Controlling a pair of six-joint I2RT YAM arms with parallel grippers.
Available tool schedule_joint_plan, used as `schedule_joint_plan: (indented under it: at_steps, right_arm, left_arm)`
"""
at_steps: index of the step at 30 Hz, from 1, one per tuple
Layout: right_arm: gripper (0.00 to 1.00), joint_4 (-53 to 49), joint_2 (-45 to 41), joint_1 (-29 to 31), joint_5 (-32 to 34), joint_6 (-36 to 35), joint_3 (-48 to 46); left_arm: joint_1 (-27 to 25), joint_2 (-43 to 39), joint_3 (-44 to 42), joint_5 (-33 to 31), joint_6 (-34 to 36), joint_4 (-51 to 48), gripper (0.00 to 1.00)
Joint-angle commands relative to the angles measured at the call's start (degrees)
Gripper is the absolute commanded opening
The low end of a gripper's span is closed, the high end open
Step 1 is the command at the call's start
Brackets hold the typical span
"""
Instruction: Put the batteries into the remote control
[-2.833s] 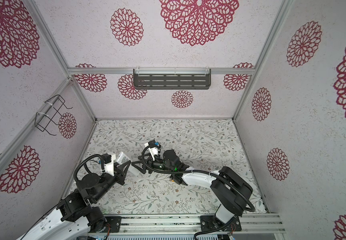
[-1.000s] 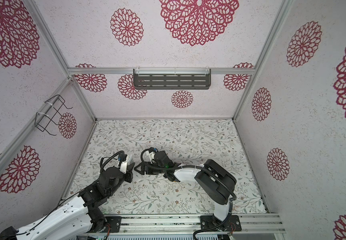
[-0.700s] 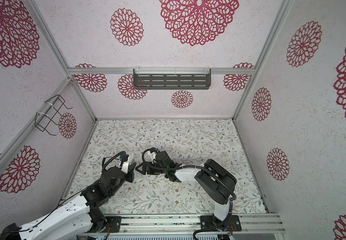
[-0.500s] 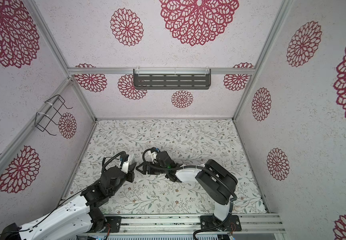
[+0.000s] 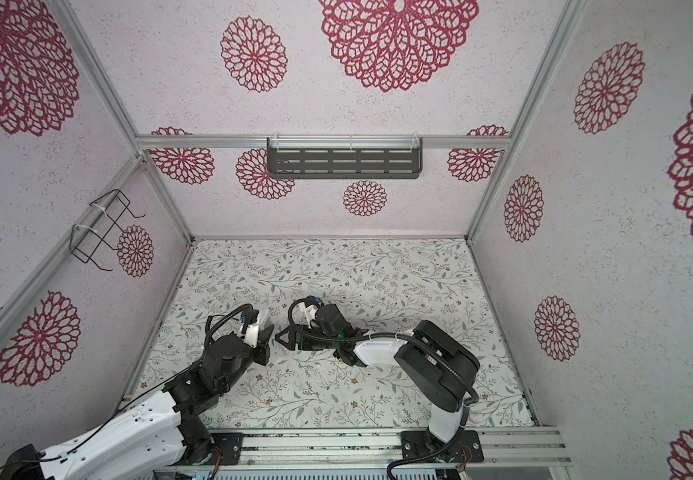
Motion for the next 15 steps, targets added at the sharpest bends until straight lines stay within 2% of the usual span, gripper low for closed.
schedule_joint_plan:
  at_steps: [1, 15]
  right_arm:
    - [0.77, -6.5, -0.8, -1.2, 4.0, -1.2, -2.0]
    - [0.77, -7.2, -3.6, -1.3, 3.4, -6.1, 0.1]
  left_arm:
    - [-0.7, -0.7, 1.3, -0.9, 0.8, 8.3, 0.00]
    - [-0.7, -1.0, 1.5, 0.1, 0.3, 7.2, 0.00]
